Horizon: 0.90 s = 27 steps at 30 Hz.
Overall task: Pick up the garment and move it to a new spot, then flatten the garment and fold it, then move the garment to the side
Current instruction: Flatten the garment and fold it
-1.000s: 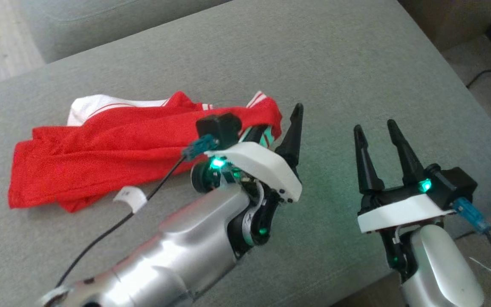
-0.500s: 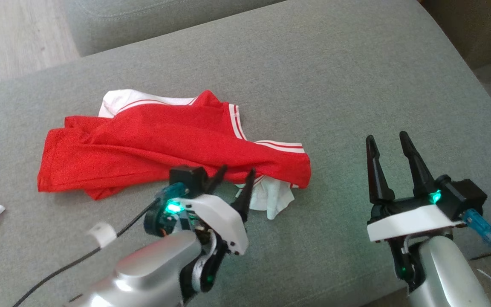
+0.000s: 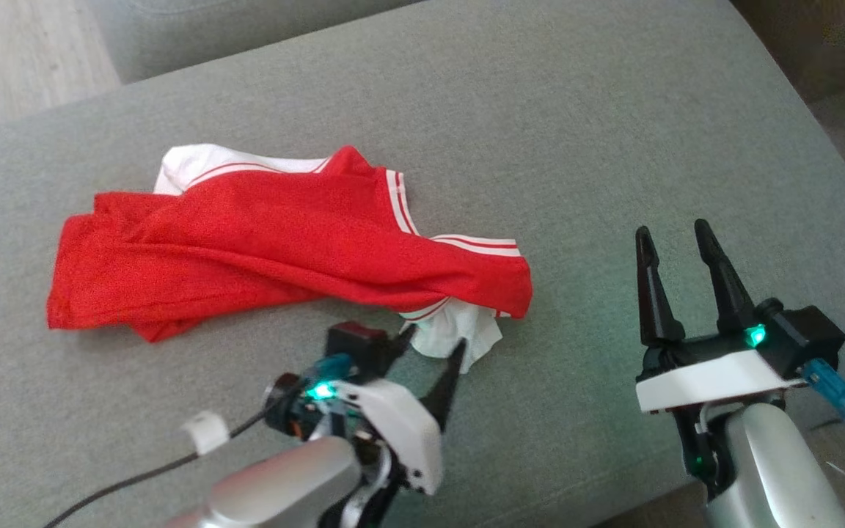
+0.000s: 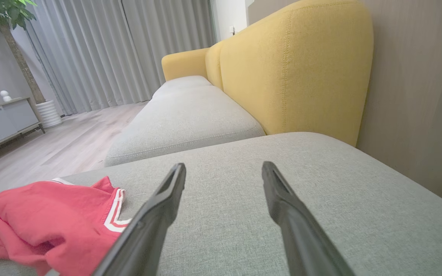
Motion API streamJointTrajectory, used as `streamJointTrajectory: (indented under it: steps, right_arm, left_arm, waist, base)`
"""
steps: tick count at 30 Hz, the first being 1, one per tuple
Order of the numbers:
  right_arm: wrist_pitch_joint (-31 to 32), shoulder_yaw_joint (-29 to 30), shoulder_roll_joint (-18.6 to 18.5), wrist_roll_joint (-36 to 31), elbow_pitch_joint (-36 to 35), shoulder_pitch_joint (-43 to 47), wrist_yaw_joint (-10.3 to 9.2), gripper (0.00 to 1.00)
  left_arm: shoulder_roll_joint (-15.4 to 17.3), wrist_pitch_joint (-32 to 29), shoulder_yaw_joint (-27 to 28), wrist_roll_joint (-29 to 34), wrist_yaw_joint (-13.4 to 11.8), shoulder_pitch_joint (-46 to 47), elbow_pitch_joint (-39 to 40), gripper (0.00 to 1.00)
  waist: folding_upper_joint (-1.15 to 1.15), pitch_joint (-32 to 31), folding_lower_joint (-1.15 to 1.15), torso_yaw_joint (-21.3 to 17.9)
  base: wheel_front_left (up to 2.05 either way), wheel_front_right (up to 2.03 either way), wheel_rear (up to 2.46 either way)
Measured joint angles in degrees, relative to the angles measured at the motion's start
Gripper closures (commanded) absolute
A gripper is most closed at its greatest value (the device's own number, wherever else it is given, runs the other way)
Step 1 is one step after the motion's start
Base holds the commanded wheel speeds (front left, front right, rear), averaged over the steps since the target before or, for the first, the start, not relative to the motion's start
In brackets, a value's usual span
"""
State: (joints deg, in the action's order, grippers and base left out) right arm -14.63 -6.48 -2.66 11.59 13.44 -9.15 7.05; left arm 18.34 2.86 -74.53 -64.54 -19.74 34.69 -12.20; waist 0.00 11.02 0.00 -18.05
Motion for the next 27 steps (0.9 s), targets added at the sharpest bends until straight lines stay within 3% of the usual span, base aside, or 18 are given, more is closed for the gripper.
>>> streamJointTrajectory:
  steps: [4, 12, 14, 15, 22, 24, 27]
  right_arm:
    - [0.00, -0.33, 0.00, 0.00, -0.22, -0.62, 0.00, 0.00]
    - [0.00, -0.57, 0.00, 0.21, -0.74, -1.18, 0.00, 0.00]
    - [0.00, -0.55, 0.00, 0.38, -0.75, -1.18, 0.00, 0.00]
    - [0.00, -0.52, 0.00, 0.45, -0.75, -1.18, 0.00, 0.00]
    - [0.00, -0.48, 0.00, 0.45, -0.73, -1.18, 0.00, 0.00]
    - [0.00, -0.23, 0.00, 0.44, -0.69, -1.16, 0.00, 0.00]
    - [0.00, 0.09, 0.00, 0.43, -0.60, -1.07, 0.00, 0.00]
  left_arm:
    - [-3.05, -1.94, -0.01, 1.62, 0.65, 0.03, -2.89, 0.00]
    - [-5.83, -3.27, 0.09, 4.10, 2.16, 0.23, -10.13, 0.00]
    - [-6.68, -3.27, 0.19, 4.13, 3.25, 0.29, -11.11, 0.94]
    - [-7.04, -3.31, 0.16, 4.41, 3.83, 0.29, -11.61, 1.00]
    - [-8.71, -3.35, 0.13, 5.84, 6.54, 0.37, -12.74, 1.00]
    - [-8.88, -6.92, 0.13, 5.35, 9.51, 0.40, -7.12, 1.00]
    - [-8.89, -11.76, 0.10, 4.94, 10.74, 0.27, 0.59, 1.00]
  waist:
    - [0.00, 1.10, 0.00, -0.91]
    - [0.00, 2.82, 0.00, -3.07]
    - [0.00, 3.06, 0.00, -3.38]
    - [0.00, 3.12, 0.00, -3.46]
    - [0.00, 2.60, 0.00, -3.42]
    - [0.00, 1.96, 0.00, -3.09]
    - [0.00, 1.34, 0.00, -2.53]
  base:
    - [0.00, 0.00, 0.00]
    - [0.00, 0.00, 0.00]
    - [0.00, 0.00, 0.00]
    - [0.00, 0.00, 0.00]
    - [0.00, 0.00, 0.00]
    - [0.00, 0.00, 0.00]
    - [0.00, 0.00, 0.00]
